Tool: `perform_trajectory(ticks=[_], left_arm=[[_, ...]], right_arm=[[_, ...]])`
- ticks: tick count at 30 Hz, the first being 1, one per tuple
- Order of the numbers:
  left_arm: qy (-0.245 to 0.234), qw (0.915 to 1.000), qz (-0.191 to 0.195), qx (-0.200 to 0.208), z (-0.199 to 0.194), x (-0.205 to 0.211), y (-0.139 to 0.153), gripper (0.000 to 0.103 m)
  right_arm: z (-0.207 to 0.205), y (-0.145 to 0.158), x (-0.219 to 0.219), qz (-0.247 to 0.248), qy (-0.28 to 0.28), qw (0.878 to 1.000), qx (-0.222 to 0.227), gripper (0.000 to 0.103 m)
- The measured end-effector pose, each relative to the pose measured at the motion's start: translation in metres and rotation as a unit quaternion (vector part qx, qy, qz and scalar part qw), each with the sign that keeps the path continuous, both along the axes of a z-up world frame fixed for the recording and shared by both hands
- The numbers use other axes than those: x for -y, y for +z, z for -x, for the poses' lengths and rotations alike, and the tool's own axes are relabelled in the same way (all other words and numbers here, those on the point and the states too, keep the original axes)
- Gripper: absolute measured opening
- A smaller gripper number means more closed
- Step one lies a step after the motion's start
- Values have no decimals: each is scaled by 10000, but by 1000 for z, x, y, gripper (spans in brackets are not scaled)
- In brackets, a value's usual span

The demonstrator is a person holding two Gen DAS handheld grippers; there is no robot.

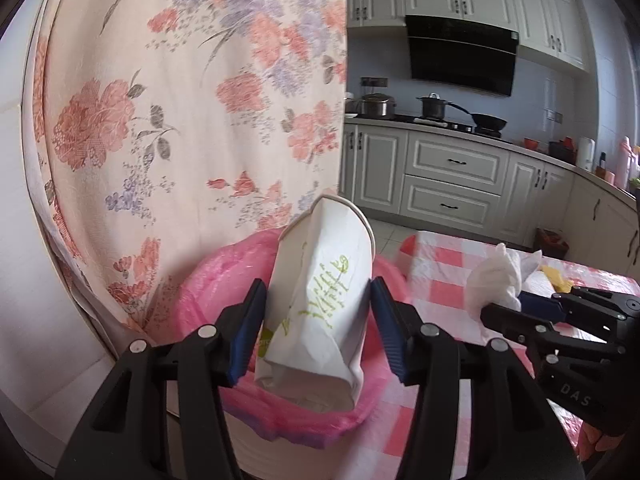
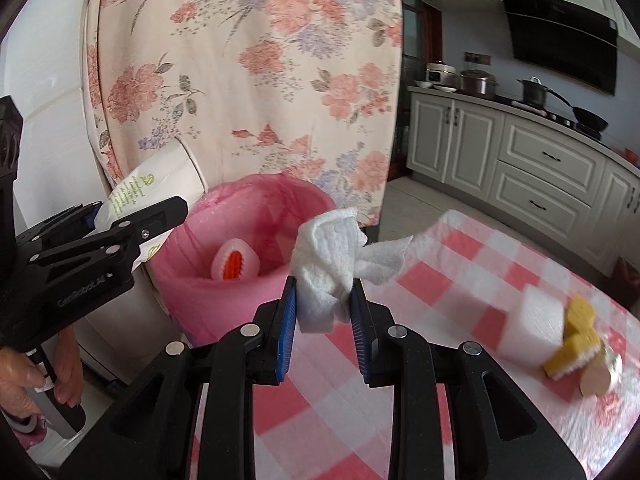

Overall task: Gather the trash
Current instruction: 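Carry the paper cup and white tissue over the pink bin, then open both tools over the bin and return toward the table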

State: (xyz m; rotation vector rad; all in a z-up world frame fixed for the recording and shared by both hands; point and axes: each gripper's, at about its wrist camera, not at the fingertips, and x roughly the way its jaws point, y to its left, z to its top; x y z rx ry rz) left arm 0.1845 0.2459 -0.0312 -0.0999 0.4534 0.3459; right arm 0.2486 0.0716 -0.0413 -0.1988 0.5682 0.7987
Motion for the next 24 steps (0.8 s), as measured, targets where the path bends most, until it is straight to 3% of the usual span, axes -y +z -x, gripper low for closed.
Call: perform_trajectory(ticks=[12, 13, 17, 24], left_arm=[[388, 9985, 383, -45, -32, -71, -8, 57], [386, 9985, 389, -35, -34, -74, -8, 58], [564, 9976, 398, 113, -38, -86, -4, 75], [870, 9950, 418, 239, -24, -90, -3, 90]], right_arm=[[-42, 5, -76, -125, 588, 9982, 34, 28], [-45, 5, -80, -140, 645, 9978, 16, 31], [-54, 3, -86, -197, 728, 9971, 36, 69], [-50, 2, -62, -294, 545, 9981, 15, 71]])
